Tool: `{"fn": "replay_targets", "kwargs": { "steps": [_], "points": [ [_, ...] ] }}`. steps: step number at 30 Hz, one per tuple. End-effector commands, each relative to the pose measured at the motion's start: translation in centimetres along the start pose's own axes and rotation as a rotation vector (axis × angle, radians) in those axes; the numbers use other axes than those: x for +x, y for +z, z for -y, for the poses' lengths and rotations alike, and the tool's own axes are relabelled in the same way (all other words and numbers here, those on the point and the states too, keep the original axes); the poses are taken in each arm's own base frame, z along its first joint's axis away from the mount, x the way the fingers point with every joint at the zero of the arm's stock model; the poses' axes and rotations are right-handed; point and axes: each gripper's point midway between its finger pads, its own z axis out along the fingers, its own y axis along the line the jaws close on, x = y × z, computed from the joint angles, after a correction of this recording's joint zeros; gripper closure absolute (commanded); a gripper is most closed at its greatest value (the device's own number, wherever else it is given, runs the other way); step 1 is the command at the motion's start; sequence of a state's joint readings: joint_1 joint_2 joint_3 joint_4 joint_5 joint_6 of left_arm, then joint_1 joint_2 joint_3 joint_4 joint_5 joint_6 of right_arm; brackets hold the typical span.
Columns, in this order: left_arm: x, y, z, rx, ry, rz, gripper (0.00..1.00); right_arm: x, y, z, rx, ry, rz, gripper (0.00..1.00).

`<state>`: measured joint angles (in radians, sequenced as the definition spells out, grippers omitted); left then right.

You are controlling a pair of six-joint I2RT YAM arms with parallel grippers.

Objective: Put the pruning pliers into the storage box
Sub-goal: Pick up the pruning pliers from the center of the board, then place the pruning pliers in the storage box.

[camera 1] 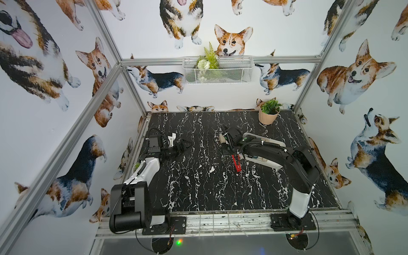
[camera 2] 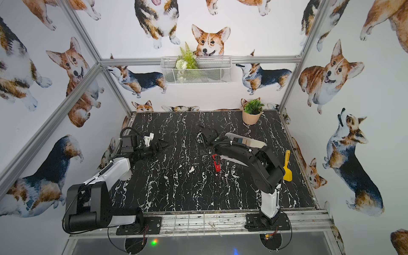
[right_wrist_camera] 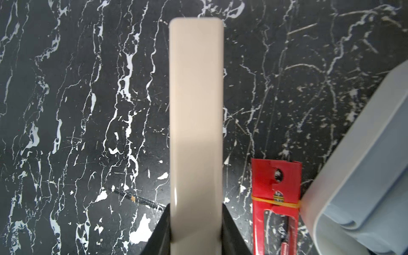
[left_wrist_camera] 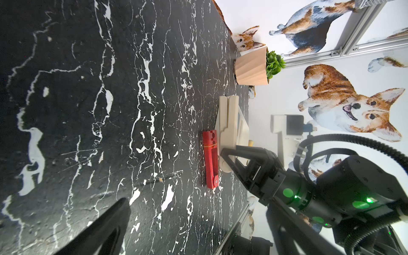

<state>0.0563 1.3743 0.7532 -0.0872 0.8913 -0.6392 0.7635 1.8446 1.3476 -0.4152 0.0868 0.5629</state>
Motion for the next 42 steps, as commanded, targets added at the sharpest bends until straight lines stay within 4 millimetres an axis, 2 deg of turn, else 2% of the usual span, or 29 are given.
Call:
{"fn": "replay_targets", "kwargs": {
  "steps": [1, 10, 18, 37, 42],
  "points": [
    [0.1, 0.2, 0.9, 0.034, 0.033, -0.008, 0.00, -0.9, -1.3, 2.0, 0.036, 0.042, 0.042, 1.00],
    [0.5, 0.6, 1.7, 0.065, 0.051, -0.027, 0.00, -0.5, -4.4, 7.7, 0.115, 0.109, 0.073, 1.00],
    [0.9, 0.9, 2.6, 0.102, 0.070, -0.044, 0.00, -0.1, -6.3, 11.6, 0.169, 0.170, 0.093, 1.00],
    [1.2, 1.4, 2.5, 0.100, 0.070, -0.065, 0.00, 1.7, -9.6, 18.7, 0.252, 0.289, 0.128, 1.00],
    [1.2, 1.5, 2.5, 0.099, 0.069, -0.067, 0.00, 2.2, -10.0, 20.0, 0.266, 0.304, 0.129, 1.00]
  ]
}}
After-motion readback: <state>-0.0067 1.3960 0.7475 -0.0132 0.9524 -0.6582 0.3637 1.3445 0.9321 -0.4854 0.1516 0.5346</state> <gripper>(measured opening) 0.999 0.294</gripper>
